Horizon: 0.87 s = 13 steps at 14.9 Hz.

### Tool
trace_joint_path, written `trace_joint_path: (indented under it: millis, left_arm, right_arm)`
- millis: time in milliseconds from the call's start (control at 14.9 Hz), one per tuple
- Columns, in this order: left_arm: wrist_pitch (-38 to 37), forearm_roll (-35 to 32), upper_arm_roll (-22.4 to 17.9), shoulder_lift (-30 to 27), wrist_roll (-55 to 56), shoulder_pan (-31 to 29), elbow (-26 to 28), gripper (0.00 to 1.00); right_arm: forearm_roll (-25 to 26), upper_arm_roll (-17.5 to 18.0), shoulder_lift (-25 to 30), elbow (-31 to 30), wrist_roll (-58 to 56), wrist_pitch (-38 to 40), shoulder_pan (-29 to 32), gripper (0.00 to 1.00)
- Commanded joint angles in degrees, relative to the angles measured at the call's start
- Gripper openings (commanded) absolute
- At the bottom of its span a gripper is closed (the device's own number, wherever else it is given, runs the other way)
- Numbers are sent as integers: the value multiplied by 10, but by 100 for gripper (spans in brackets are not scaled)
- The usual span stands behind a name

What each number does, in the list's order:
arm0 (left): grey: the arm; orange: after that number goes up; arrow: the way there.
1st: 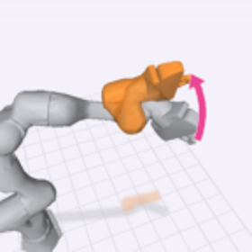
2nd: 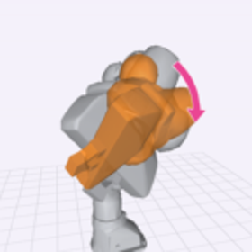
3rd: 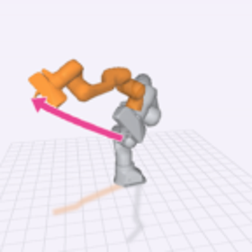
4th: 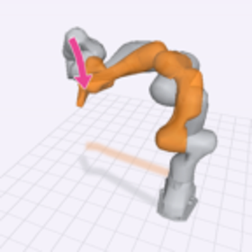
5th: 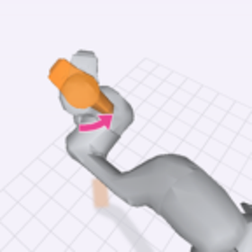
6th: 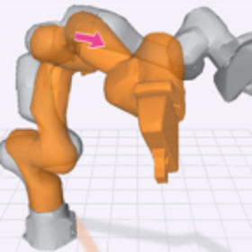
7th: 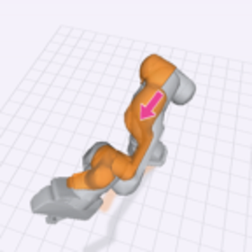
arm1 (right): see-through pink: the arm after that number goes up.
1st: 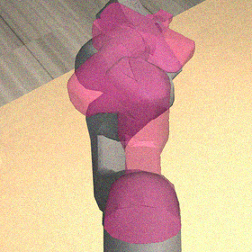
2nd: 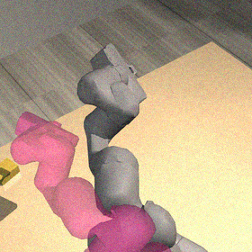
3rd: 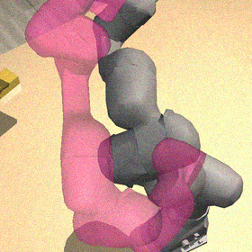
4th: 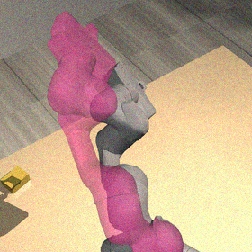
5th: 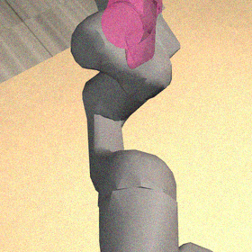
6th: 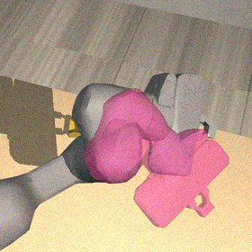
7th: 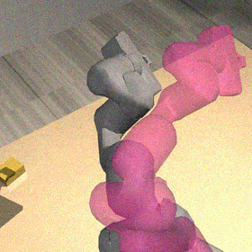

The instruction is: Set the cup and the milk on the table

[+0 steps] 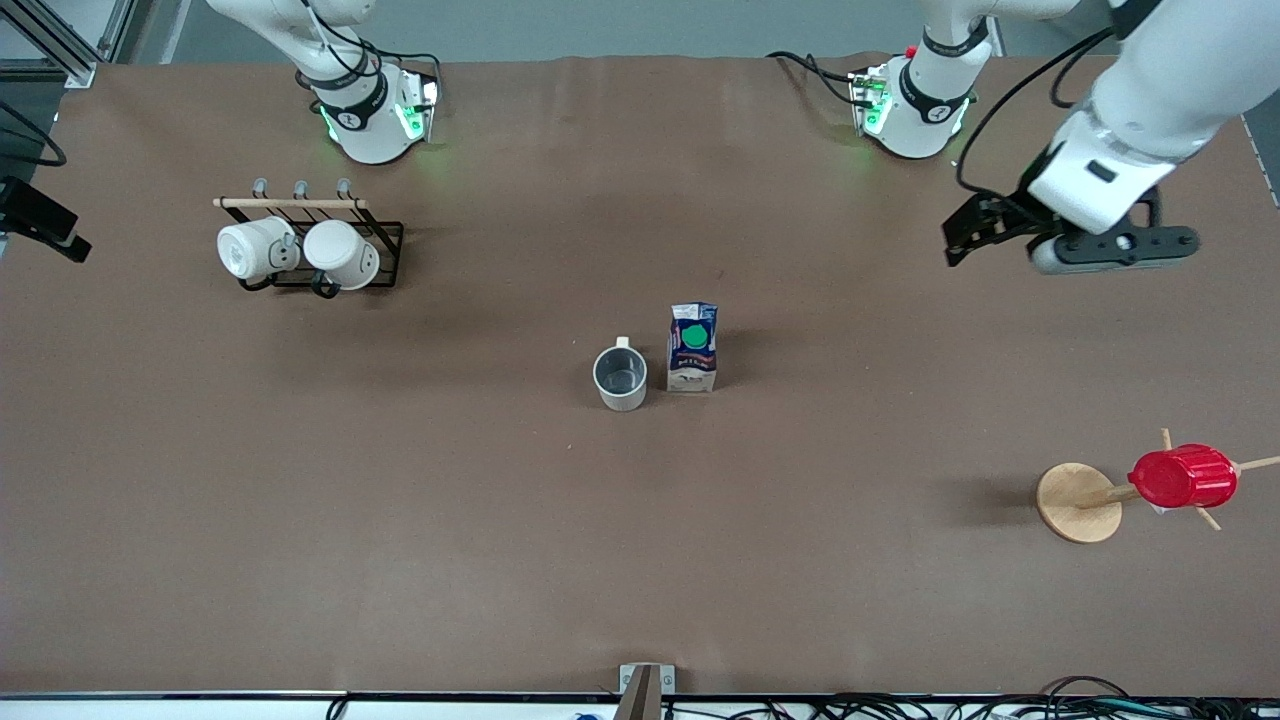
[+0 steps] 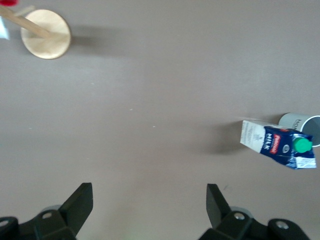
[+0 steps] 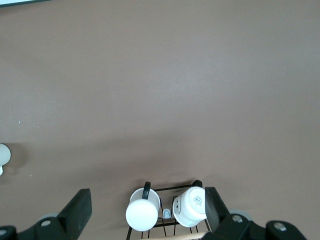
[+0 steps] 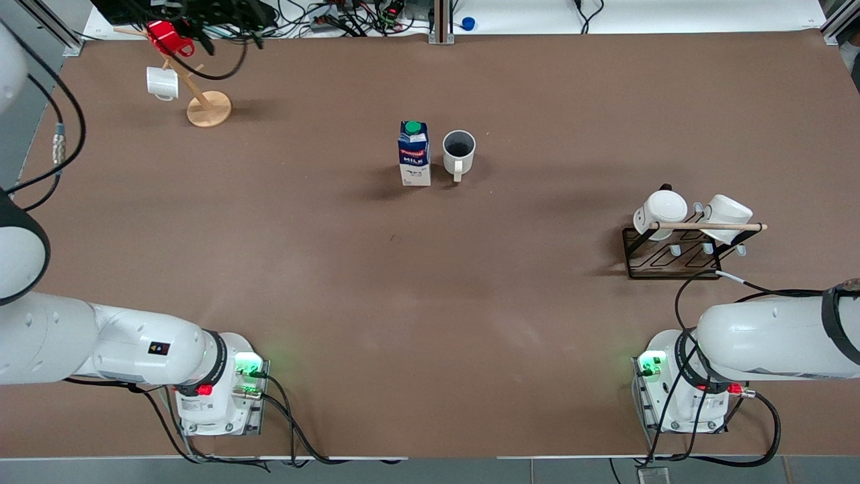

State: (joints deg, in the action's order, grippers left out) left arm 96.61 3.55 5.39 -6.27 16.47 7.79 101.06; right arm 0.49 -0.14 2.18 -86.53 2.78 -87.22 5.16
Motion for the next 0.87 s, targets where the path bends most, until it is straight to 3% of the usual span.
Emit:
trace_joint_path:
  millis: [0,268,470,805]
  left_arm:
    - [-7,-6,6,-31,-18,-23,11,100]
    - [-11,-32,5,-13,-42,-37,-24,100]
    - [-102,-30,1,48,-63,-41,-127,100]
    - [-108,-22,1,52,-86,-52,-140,100]
  right_arm:
    - [2,-3,-4,10,-3,6,-7,100]
    - [2,-3,-4,10,-3,17,-5,100]
    - [2,-3,-4,10,-3,17,-5,100]
    - [2,-2,-4,9,-1,17,-5,100]
